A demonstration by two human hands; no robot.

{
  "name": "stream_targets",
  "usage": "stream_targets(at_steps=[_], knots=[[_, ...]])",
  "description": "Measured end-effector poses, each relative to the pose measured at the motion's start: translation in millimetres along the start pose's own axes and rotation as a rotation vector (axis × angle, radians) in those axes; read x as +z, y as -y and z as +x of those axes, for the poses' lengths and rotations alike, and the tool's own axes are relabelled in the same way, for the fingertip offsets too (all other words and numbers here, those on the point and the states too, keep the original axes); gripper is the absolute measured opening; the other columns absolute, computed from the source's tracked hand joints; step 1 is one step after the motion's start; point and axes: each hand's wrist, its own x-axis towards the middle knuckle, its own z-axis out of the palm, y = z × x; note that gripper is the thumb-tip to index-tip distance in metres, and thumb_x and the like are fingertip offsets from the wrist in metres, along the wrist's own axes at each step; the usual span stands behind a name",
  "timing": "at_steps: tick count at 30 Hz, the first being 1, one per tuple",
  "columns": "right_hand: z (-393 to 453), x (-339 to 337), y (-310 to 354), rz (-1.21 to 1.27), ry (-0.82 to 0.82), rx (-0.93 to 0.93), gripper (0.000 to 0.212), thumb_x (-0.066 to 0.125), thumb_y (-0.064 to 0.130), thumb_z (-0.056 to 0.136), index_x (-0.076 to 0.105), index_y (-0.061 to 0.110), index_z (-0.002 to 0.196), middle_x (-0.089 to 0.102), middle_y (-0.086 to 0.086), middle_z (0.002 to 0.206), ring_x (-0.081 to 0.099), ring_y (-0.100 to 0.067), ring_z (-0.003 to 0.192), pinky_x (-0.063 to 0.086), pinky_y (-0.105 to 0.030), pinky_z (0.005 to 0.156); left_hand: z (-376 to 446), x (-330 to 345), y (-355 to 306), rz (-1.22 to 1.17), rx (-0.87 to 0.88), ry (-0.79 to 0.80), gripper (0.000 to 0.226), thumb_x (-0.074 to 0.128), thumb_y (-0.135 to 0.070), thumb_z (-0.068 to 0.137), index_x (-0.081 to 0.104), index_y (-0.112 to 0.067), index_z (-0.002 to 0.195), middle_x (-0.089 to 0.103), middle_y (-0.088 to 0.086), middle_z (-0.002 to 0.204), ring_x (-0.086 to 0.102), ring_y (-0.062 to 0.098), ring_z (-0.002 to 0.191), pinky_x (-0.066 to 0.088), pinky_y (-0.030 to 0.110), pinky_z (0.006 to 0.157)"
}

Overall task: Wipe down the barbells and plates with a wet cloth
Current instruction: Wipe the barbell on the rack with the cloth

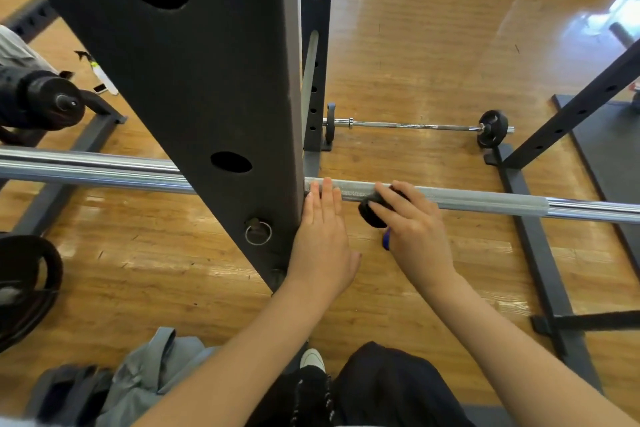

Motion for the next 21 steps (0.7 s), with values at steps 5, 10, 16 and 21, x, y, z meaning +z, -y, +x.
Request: stream_targets(at_steps=[5, 10, 16, 21], knots=[[21, -7, 11, 0.095, -0.177, -0.009, 0.026, 0.057, -0.005, 0.079, 0.071, -0.001, 0.1, 0.068, -0.016, 0.109, 0.058, -0.032, 0.105, 0.052, -0.045, 0.086, 0, -1, -1, -0.098, -0.043, 0.023, 0.099, 0.034, -0.061, 0.093, -0.026, 0.006, 0.134, -0.023, 0.025, 0.152, -0.017, 0.036, 0.142, -0.015, 0.041, 0.112], [34, 9, 19, 0.051, 0.051, -0.042, 0.045, 0.071, -0.003, 0.069, 0.066, 0.001, 0.114, 0.064, -0.015, 0.118, 0.056, -0.037, 0.113, 0.047, -0.048, 0.09, -1, -6, -5, -0.076, -0.066, 0.031, 0.098, 0.034, -0.06, 0.093, -0.026, 0.005, 0.135, -0.021, 0.024, 0.153, -0.017, 0.035, 0.143, -0.014, 0.04, 0.112], [25, 5, -10, 0.132, 0.108, -0.158, 0.052, 0.07, -0.011, 0.067, 0.064, 0.0, 0.117, 0.063, -0.017, 0.118, 0.056, -0.037, 0.113, 0.05, -0.051, 0.09, -1, -14, -7, -0.033, -0.067, 0.088, 0.094, 0.034, -0.054, 0.095, -0.027, 0.006, 0.133, -0.024, 0.026, 0.151, -0.017, 0.037, 0.142, -0.015, 0.041, 0.111], [4, -4, -32, 0.117, 0.019, -0.156, 0.037, 0.049, -0.002, 0.079, 0.07, 0.004, 0.108, 0.065, -0.014, 0.116, 0.05, -0.031, 0.115, 0.05, -0.047, 0.087, 1, -17, -9, -0.069, -0.096, 0.125, 0.094, 0.038, -0.05, 0.093, -0.029, 0.003, 0.132, -0.029, 0.023, 0.148, -0.017, 0.035, 0.143, -0.018, 0.038, 0.108]])
